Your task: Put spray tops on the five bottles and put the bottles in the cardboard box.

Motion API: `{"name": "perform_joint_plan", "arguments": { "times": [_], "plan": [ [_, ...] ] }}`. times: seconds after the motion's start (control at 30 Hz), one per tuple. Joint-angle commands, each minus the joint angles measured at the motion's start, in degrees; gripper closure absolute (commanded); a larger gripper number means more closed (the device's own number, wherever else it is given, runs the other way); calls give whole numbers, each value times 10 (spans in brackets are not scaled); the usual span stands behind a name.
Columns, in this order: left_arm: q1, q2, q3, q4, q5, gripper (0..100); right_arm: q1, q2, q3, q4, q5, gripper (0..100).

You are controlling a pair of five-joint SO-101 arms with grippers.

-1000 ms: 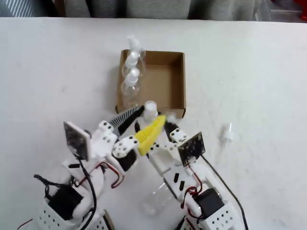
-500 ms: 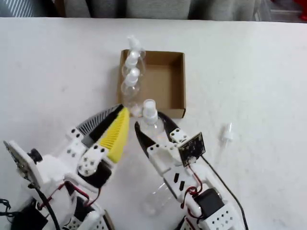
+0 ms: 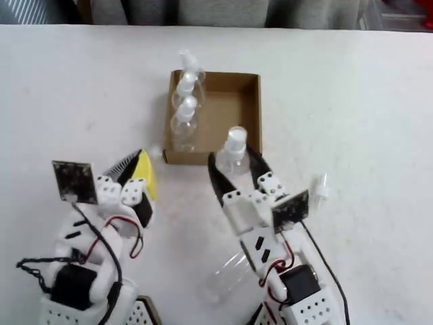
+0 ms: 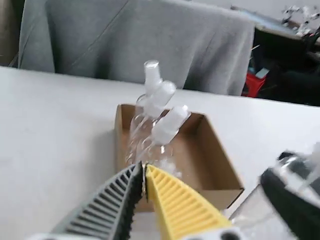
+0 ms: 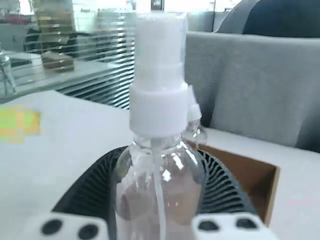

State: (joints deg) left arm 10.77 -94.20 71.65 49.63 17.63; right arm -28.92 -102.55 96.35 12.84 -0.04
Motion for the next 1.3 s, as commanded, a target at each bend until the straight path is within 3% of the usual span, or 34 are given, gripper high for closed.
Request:
{"name": "perform_joint_plan", "arguments": {
  "times": [0.0,0.13,0.23,0.33,0.47,0.63,0.9,1.03,1.27],
  "plan": [
    [-34,1,53,-2,-3,970,40,-7,2,-81,8,981],
    [-61,1,115,-3,-5,969,75,-6,-2,-146,23,981],
    [-81,1,168,-19,-68,969,107,-5,-22,-161,44,981],
    [-110,1,222,-65,-108,969,110,-4,-40,-161,46,981],
    [-132,1,258,-125,-111,969,110,48,-72,-162,45,981],
    [-134,2,258,-117,-113,969,110,222,-149,-232,44,981],
    [-133,2,258,-11,-113,966,113,542,-269,-405,44,981],
    [-135,2,258,1,-118,966,114,683,-326,-481,48,981],
    [-135,2,258,2,-224,966,122,907,-439,-589,48,981]
  ]
}}
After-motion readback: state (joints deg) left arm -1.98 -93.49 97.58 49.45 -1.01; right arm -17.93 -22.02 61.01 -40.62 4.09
